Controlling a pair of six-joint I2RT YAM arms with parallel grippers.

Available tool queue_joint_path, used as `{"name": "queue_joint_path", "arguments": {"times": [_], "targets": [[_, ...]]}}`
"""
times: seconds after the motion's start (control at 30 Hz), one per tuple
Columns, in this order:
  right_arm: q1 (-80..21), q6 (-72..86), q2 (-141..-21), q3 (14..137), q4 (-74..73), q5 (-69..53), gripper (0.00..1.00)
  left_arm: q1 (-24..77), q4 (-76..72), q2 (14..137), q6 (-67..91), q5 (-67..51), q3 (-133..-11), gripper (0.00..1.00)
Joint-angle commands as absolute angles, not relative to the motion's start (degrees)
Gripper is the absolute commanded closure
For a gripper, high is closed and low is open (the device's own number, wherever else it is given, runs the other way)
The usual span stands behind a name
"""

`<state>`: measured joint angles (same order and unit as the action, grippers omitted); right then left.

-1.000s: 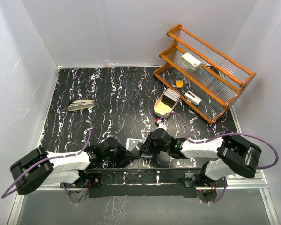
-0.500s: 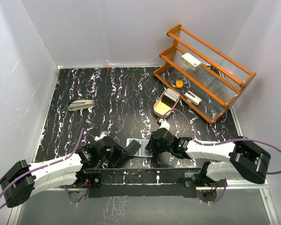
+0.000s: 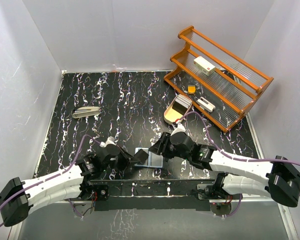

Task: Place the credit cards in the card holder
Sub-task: Adjust the credit card.

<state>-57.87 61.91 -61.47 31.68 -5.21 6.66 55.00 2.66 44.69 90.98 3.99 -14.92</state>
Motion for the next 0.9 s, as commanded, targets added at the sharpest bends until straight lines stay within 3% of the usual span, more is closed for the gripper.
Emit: {"name": "queue_joint_path", "arguments": {"times": [0.0, 0.37, 0.87], "targets": [[-57.99, 72.93, -57.87, 29.87, 2.65, 7.01, 0.56, 55.40, 2.23, 43.27, 90.36, 4.09, -18.99, 1.00], [-58.00, 86.99, -53.62, 22.75, 10.23, 8.67, 0.52, 55.50, -6.80, 43.99, 91.23, 3.78, -18.36, 1.00], [-58.10, 90.78, -56.28, 22.88, 11.82, 8.05, 0.53, 55.88, -12.82, 45.14, 92.86, 2.81, -16.66, 1.00]]}}
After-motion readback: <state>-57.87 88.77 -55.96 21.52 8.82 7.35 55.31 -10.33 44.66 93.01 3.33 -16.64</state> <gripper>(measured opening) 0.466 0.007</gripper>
